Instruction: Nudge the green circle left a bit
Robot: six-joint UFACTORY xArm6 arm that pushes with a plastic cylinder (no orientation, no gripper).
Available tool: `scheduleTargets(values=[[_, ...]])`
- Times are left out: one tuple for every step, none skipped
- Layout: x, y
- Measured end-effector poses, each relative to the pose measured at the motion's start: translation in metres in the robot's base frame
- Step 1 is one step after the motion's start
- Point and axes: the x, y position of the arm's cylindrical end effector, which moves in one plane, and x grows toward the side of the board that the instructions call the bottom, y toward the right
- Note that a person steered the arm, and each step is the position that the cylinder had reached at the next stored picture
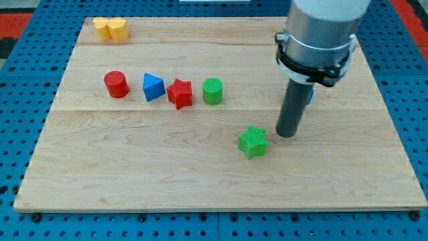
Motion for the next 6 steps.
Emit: scheduleTargets(values=[[0.009,-0.049],[0.058,-0.06],[0.056,-0.051],[0.013,-0.015],[-0.039,-0.009],[-0.086,-0.012]])
